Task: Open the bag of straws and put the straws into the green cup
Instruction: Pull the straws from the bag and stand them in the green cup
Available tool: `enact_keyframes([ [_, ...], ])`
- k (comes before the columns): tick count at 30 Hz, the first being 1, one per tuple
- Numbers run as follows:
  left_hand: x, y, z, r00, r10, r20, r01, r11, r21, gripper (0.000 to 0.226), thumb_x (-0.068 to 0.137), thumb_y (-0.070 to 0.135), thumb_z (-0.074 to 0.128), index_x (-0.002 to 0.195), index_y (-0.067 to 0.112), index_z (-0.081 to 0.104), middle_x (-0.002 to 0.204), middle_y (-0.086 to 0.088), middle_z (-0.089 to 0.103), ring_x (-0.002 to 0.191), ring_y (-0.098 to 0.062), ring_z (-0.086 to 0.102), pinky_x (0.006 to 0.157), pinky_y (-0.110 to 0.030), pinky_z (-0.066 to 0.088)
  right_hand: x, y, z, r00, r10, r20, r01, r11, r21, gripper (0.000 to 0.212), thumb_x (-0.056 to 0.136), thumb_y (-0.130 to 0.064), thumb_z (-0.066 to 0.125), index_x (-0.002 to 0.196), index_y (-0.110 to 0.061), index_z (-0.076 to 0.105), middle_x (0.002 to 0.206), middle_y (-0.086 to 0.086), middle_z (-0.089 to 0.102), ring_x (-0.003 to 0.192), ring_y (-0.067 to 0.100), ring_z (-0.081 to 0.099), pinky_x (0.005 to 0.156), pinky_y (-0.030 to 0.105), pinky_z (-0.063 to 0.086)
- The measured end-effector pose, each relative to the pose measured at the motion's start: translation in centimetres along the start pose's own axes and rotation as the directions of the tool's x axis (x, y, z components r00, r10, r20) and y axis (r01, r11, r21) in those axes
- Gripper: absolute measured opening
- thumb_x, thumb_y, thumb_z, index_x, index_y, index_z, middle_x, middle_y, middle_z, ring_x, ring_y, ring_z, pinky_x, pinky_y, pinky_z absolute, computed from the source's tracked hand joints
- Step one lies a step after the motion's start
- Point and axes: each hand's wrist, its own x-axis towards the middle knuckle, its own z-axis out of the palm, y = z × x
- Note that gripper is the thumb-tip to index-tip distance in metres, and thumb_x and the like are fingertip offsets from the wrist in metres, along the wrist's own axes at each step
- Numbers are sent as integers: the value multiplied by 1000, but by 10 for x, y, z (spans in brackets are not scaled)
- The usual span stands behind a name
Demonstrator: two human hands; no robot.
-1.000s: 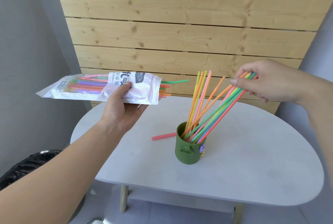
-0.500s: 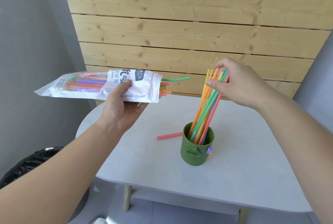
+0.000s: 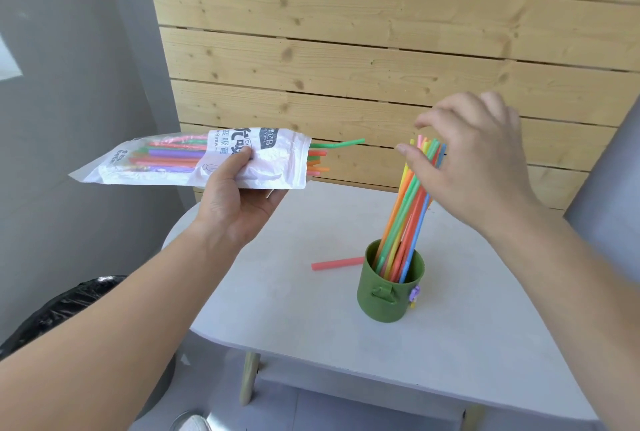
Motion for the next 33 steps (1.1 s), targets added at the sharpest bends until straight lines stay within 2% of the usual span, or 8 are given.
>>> enact_keyframes([
  [2,0,7,-2,1000,20,-16,-20,1000,-3,39,102,11,64,141,7,63,137,-14,73,123,-33,72,106,-54,56,-1,-22,1,993,-92,73,83,989,119,31,88,-46,65,90,-15,73,89,2,69,92,33,58,82,42,39],
  [4,0,14,-5,999,37,-37,-37,999,-1,31,102,12,63,133,10,66,135,-14,74,121,-32,74,102,-53,59,-4,-46,8,943,-145,300,72,968,241,28,88,-47,68,85,-20,71,83,-5,66,88,25,57,81,38,40],
  [10,0,34,-25,995,64,-81,-63,998,7,18,103,12,63,120,10,67,133,-15,74,120,-33,74,98,-52,61,2,-89,64,565,-156,810,-34,977,211,19,83,-44,76,90,-27,71,93,-10,68,92,17,61,72,32,49],
  [14,2,42,-38,994,72,-83,-71,997,17,17,103,12,63,119,10,67,133,-15,74,121,-33,74,103,-55,58,7,-97,106,356,-107,929,-54,989,135,30,77,-42,83,98,-23,73,101,-3,69,91,20,66,81,37,58],
  [20,4,49,-47,995,68,-75,-69,998,-13,19,102,11,63,121,9,67,133,-16,75,122,-35,73,107,-59,55,12,-96,136,125,-34,992,9,999,33,40,74,-38,87,107,-18,76,109,0,74,102,22,68,77,30,53],
  [26,3,50,-46,996,67,-53,-69,997,-34,25,102,10,64,127,7,66,132,-17,75,122,-35,73,107,-60,54,4,-94,147,85,-2,996,-3,1000,2,30,74,-30,88,99,-17,78,97,1,74,83,20,65,69,27,50],
  [30,2,50,-44,996,61,-60,-63,998,-29,14,102,10,64,115,8,68,132,-17,75,122,-34,73,108,-59,54,0,-92,150,141,-33,989,-33,999,38,22,75,-29,86,93,-20,78,91,-3,71,84,19,64,69,28,50],
  [33,2,51,-42,995,71,-70,-73,997,-30,15,102,11,65,116,9,68,131,-16,75,120,-34,74,104,-57,57,6,-93,144,269,-88,959,-90,989,116,13,79,-30,83,86,-24,74,94,-5,72,89,19,66,76,31,55],
])
